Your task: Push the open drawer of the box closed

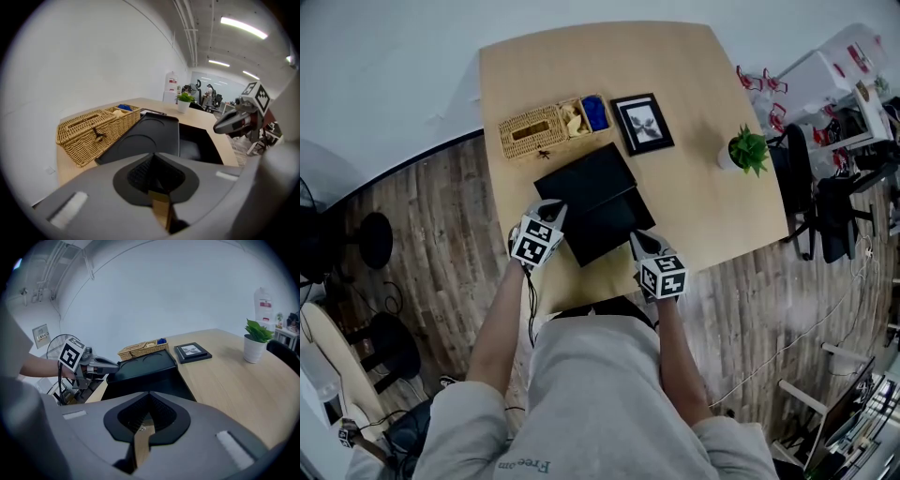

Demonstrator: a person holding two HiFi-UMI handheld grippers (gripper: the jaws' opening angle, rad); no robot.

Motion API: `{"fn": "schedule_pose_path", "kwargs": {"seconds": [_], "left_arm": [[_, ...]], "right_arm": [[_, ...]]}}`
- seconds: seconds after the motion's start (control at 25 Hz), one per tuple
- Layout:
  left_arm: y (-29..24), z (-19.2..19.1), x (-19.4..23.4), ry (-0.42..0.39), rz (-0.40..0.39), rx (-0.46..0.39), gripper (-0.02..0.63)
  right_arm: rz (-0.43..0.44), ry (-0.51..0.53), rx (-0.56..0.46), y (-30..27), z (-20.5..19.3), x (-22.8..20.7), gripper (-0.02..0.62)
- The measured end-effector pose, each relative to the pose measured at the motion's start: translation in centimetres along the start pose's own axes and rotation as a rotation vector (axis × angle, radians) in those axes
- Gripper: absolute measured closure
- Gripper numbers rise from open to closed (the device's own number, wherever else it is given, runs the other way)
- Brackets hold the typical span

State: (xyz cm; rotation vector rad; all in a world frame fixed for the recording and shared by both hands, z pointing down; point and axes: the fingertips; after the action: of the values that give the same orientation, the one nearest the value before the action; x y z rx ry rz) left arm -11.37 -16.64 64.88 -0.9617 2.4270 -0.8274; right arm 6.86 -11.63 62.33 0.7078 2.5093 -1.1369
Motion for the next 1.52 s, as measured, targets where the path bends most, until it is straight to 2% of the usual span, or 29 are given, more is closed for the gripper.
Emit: {"fn": "schedule_pose_path", "kwargs": {"seconds": [0.16, 0.56, 0.72, 0.96, 1.52], "left_arm": [[-0.3, 0.1, -0.5, -0.036, -0.025, 0.004, 0.554], [-0.3, 0.0, -0.4, -0.101, 0.006, 0.004, 0.554], [-0.4, 0.0, -0.3, -0.067, -0.012, -0.001, 0.554], [-0.3, -0.1, -0.5, -0.045, -0.035, -0.005, 0.554], [-0.7, -0.7, 0.1, -0.057, -0.03, 0.007, 0.554]], "right_arm": [[-0.015, -0.011, -0.012, 0.4, -0.8, -0.2, 0.592], [-0.038, -0.042, -0.04, 0.3, -2.7, 0.0, 0.592], [-0.04, -0.05, -0.049, 0.6, -3.4, -0.3, 0.592], [-0.035, -0.011, -0.01, 0.9, -5.5, -0.6, 0.592], [-0.004, 0.011, 0.025, 0.0, -7.8, -0.3, 0.592]]}}
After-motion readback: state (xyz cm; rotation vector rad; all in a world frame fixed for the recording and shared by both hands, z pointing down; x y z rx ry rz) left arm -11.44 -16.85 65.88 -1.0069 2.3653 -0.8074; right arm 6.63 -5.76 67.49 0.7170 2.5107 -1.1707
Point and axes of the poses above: the fingertips, and each gripper's own axes: y backward along the fingers, x to its left, z out of its top, and after that the axes turned 15 degrees about -y, right-handed
